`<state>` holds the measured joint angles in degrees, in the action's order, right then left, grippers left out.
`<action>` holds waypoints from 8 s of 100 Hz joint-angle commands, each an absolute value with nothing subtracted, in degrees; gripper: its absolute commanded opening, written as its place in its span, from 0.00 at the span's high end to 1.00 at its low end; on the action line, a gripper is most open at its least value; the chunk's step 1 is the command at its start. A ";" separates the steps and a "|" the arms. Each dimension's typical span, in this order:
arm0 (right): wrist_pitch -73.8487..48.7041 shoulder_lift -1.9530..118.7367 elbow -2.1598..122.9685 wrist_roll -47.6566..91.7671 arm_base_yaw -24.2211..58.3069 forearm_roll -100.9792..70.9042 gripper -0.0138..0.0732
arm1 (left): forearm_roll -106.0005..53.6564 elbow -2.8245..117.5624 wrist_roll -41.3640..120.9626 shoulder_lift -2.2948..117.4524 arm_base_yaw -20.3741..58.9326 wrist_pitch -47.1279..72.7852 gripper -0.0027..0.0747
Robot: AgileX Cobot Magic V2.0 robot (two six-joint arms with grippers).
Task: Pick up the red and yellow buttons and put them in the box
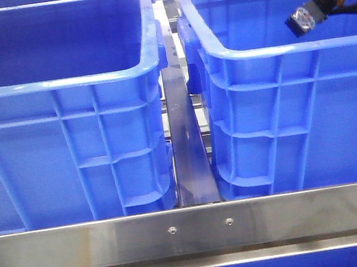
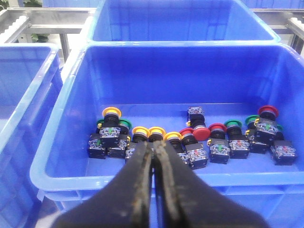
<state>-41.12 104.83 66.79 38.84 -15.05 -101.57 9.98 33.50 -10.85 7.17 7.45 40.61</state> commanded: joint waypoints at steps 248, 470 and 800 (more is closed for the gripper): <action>-21.81 69.92 56.03 55.48 -9.06 -78.86 0.28 | 10.29 34.88 -11.38 7.99 6.42 35.89 0.99; -12.35 19.59 27.09 58.80 -0.36 -61.71 0.92 | 10.29 34.88 -11.38 7.99 6.42 35.89 0.99; 4.66 -1.83 -1.55 0.76 4.69 -0.93 0.92 | 10.29 34.88 -11.38 7.99 6.42 35.89 0.99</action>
<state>-0.39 -0.53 -1.65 0.79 4.68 -1.61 9.98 33.46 -10.85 7.17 6.50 40.48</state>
